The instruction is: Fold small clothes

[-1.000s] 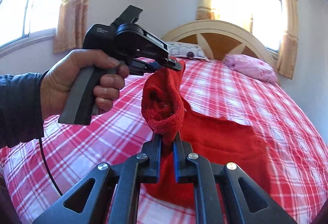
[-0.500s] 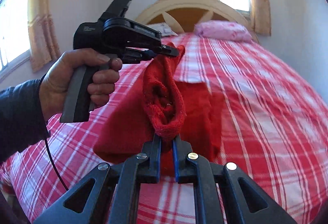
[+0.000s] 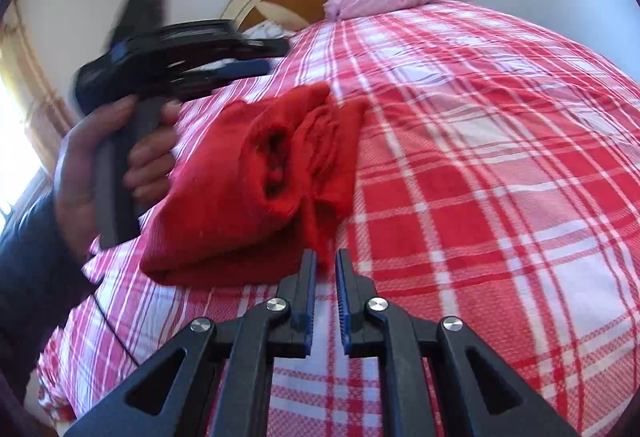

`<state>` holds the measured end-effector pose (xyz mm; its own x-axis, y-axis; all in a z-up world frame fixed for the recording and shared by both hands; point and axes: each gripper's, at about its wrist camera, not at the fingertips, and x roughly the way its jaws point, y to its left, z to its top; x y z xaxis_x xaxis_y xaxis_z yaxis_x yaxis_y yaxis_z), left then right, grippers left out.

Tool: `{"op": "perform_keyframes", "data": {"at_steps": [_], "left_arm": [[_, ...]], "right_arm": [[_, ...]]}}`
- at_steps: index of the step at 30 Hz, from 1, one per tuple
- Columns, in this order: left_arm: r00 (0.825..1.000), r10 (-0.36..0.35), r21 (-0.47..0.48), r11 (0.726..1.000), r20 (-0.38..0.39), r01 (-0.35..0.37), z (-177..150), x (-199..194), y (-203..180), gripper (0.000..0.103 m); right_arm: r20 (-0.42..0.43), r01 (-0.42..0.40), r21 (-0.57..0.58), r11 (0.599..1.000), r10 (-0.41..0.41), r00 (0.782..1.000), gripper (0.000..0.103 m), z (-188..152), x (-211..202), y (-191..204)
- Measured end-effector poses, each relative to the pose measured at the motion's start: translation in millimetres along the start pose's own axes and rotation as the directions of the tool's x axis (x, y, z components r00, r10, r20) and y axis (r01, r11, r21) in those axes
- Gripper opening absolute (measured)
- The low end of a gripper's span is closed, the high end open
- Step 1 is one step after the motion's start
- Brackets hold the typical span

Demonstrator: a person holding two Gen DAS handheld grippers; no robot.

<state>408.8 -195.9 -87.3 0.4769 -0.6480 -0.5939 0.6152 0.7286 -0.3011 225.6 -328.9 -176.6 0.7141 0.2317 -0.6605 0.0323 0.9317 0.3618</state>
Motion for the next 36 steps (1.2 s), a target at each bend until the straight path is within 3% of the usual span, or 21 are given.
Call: {"op": "perform_keyframes", "data": {"at_steps": [1,3,5,9,11,14,15,18,21,26,29,30,31,36], "left_arm": [[0.999,0.013,0.016,1.000,0.030,-0.013,-4.4,-13.0,-0.7,0.077],[0.997,0.042,0.045,0.998,0.061,-0.045,-16.2,-33.3,1.3,0.086],[0.990,0.120,0.055,0.991,0.073,-0.125,-35.2,-50.5,6.4,0.101],[0.973,0.222,0.066,0.972,0.070,-0.227,-72.6,-66.5,16.1,0.103],[0.969,0.242,0.045,0.969,0.049,-0.244,-90.6,-67.5,23.3,0.103],[0.974,0.226,-0.009,0.974,0.010,-0.226,-110.9,-60.8,34.2,0.103],[0.977,0.214,-0.029,0.977,-0.001,-0.213,-116.5,-59.1,38.1,0.103],[0.984,0.179,-0.083,0.980,-0.007,-0.179,-129.4,-56.1,45.9,0.103],[0.990,0.144,-0.102,0.984,0.000,-0.143,-129.8,-54.8,47.6,0.103],[0.995,0.094,-0.127,0.987,-0.026,-0.097,-131.1,-46.3,51.3,0.103],[0.998,0.065,-0.151,0.986,-0.027,-0.069,-131.7,-46.1,54.9,0.103],[0.998,0.055,-0.163,0.985,-0.024,-0.058,-132.6,-46.6,56.9,0.103],[0.999,0.048,-0.176,0.983,-0.020,-0.051,-133.3,-47.8,59.2,0.103],[1.000,0.009,-0.221,0.975,0.004,-0.008,-138.6,-53.0,66.0,0.103]], "right_arm": [[0.010,0.008,0.004,1.000,-0.008,1.000,0.052,1.0,-2.7,-1.8],[0.041,0.010,0.020,1.000,-0.010,0.999,0.086,5.5,-11.0,-8.1],[0.064,-0.006,0.027,1.000,0.005,0.998,0.086,11.0,-17.7,-9.2],[0.082,0.015,0.008,1.000,-0.015,0.996,0.086,33.1,-20.1,-4.0],[0.081,-0.009,-0.006,1.000,0.010,0.997,0.086,46.9,-15.9,2.4],[0.064,-0.041,-0.019,0.999,0.042,0.997,0.085,65.5,-0.6,14.0],[0.048,-0.059,-0.018,0.998,0.060,0.997,0.081,71.3,7.4,16.9],[-0.031,-0.093,0.006,0.996,0.093,0.995,0.048,79.5,31.9,21.8],[-0.070,-0.128,-0.003,0.992,0.127,0.989,0.048,73.8,44.0,27.6],[-0.052,-0.155,-0.003,0.988,0.155,0.987,0.048,80.1,47.3,26.5],[-0.134,-0.163,0.028,0.986,0.165,0.977,0.048,89.5,72.5,22.5],[-0.153,-0.164,0.030,0.986,0.167,0.974,0.046,90.2,79.4,21.8],[-0.166,-0.170,0.026,0.985,0.172,0.971,0.026,89.8,82.8,23.0],[-0.094,-0.140,0.015,0.990,0.140,0.986,0.022,78.1,51.5,21.1]]}}
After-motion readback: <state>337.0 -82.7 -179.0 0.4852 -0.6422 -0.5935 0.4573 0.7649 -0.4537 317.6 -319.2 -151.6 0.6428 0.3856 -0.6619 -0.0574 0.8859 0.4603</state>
